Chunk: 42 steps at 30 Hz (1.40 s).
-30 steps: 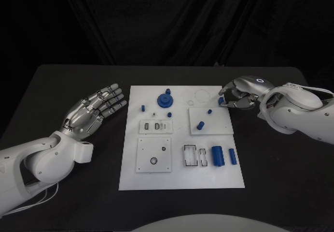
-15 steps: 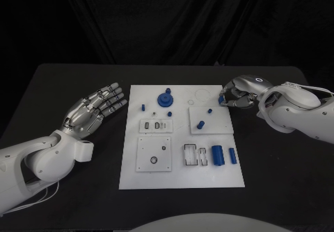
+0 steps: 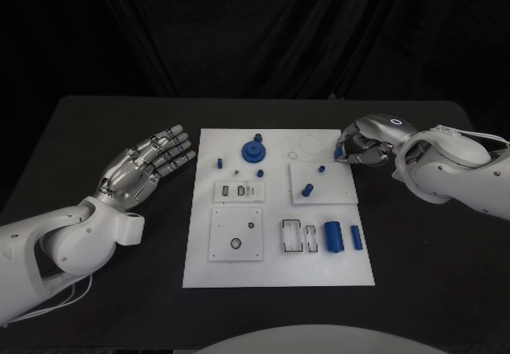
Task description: Assemble the parts on the task board
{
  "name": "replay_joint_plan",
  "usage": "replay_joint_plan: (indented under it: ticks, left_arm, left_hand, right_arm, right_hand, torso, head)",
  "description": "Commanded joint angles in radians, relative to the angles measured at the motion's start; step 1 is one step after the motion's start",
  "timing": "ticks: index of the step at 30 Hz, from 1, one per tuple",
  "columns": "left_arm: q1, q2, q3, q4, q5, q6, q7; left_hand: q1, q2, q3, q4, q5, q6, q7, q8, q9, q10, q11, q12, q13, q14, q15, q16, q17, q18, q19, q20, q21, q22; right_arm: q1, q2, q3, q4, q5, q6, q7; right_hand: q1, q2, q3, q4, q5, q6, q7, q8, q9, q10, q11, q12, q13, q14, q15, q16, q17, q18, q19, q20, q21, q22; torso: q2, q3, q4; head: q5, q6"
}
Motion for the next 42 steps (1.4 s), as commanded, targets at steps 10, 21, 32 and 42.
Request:
replay_joint_plan:
  ticks: [10, 21, 32, 42]
  left_arm:
    - [-0.001, 0.003, 0.001, -0.001, 0.003, 0.016, 0.158]
    - [-0.001, 0.014, 0.001, -0.006, 0.003, 0.022, 0.157]
    - [-0.001, 0.009, 0.001, -0.008, 0.003, 0.023, 0.155]
    - [-0.001, 0.012, 0.001, -0.012, 0.003, 0.026, 0.154]
  left_hand:
    - [-0.008, -0.001, 0.006, -0.002, 0.003, -0.003, 0.004, 0.003, 0.000, 0.000, 0.005, 0.003, 0.000, 0.001, 0.009, 0.005, 0.001, -0.014, 0.003, 0.001, 0.004, 0.001]
    - [-0.009, -0.001, 0.009, -0.002, 0.003, -0.002, 0.005, 0.003, 0.000, 0.000, 0.006, 0.004, 0.000, 0.000, 0.010, 0.005, 0.001, -0.015, 0.003, 0.001, 0.004, 0.001]
    - [-0.009, -0.001, 0.009, -0.002, 0.003, -0.002, 0.005, 0.003, 0.000, 0.000, 0.006, 0.004, 0.000, 0.000, 0.010, 0.005, 0.001, -0.015, 0.003, 0.001, 0.004, 0.001]
    - [-0.009, -0.001, 0.009, -0.002, 0.003, -0.002, 0.005, 0.003, 0.000, 0.000, 0.006, 0.004, 0.000, 0.000, 0.010, 0.005, 0.001, -0.015, 0.003, 0.001, 0.004, 0.001]
  right_arm:
    - [0.046, 0.002, 0.003, 0.127, -0.055, -0.105, -0.009]
    - [0.071, 0.141, 0.004, 0.176, -0.069, -0.054, 0.004]
    - [0.023, 0.266, 0.004, 0.157, -0.075, 0.066, -0.020]
    - [0.005, 0.302, 0.004, 0.146, -0.098, 0.099, -0.051]
  right_hand:
    - [0.008, 0.003, -0.001, -0.006, 0.031, 0.011, -0.007, 0.044, 0.044, 0.104, 0.000, 0.003, 0.263, 0.105, -0.002, 0.002, 0.263, 0.005, 0.043, -0.004, -0.002, 0.210]
    - [0.004, 0.008, 0.004, -0.004, 0.081, 0.004, -0.010, 0.066, 0.070, 0.104, -0.001, 0.003, 0.263, 0.105, -0.003, 0.002, 0.263, 0.004, 0.048, -0.004, 0.002, 0.214]
    - [0.013, 0.014, 0.012, -0.019, 0.107, -0.005, -0.010, 0.074, 0.084, 0.104, -0.003, 0.003, 0.263, 0.105, -0.004, 0.002, 0.263, 0.007, 0.041, -0.005, -0.010, 0.208]
    - [0.010, 0.015, 0.014, -0.031, 0.137, -0.013, -0.009, 0.079, 0.094, 0.104, -0.002, 0.003, 0.263, 0.105, -0.004, 0.002, 0.263, 0.008, 0.038, -0.006, -0.016, 0.206]
  torso:
    - [0.000, 0.0002, -0.0006]
    - [0.001, 0.0010, 0.0016]
    - [0.001, -0.0006, 0.0026]
    - [-0.001, 0.0000, -0.0036]
  head:
    - [0.008, -0.001]
    - [0.001, -0.007]
    - [0.007, -0.017]
    - [0.019, -0.023]
